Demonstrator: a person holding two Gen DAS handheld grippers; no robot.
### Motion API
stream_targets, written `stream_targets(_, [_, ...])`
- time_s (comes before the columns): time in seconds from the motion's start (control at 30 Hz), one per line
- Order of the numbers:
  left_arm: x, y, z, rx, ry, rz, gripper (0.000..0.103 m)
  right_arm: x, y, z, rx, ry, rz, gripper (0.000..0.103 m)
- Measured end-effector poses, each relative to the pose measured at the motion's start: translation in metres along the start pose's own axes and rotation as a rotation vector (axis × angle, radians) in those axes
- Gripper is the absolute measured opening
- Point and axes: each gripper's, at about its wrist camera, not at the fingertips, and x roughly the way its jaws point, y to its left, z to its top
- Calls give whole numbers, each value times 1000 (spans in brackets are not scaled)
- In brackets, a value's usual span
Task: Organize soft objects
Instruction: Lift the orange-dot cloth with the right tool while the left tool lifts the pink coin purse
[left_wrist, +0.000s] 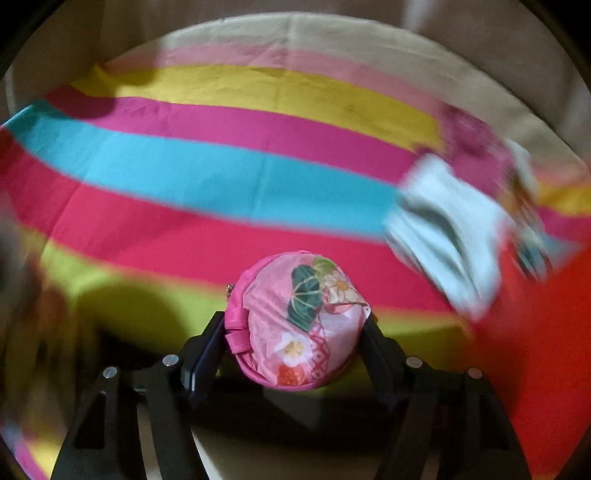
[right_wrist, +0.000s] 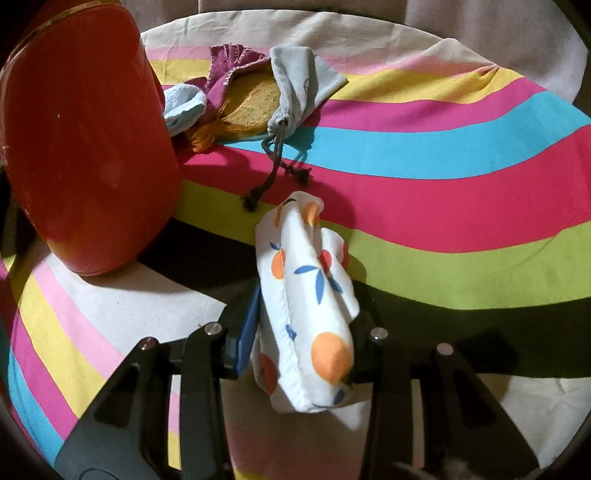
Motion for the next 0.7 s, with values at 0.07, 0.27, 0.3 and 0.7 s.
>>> stream_targets(0.07, [-30, 0, -31, 10, -22, -2, 70, 0, -1, -1, 1, 0, 1, 41])
stream_targets(0.27, [-104, 0, -115, 29, -47, 26, 70, 0, -2, 0, -1, 1, 1, 41])
stream_targets(0.3, [-110, 1, -120, 24, -45, 24, 70, 0, -1, -1, -1, 1, 0, 41])
stream_targets(0.7, [-103, -2, -129, -10, -9, 37, 70, -1, -7, 0, 17, 1, 14, 42])
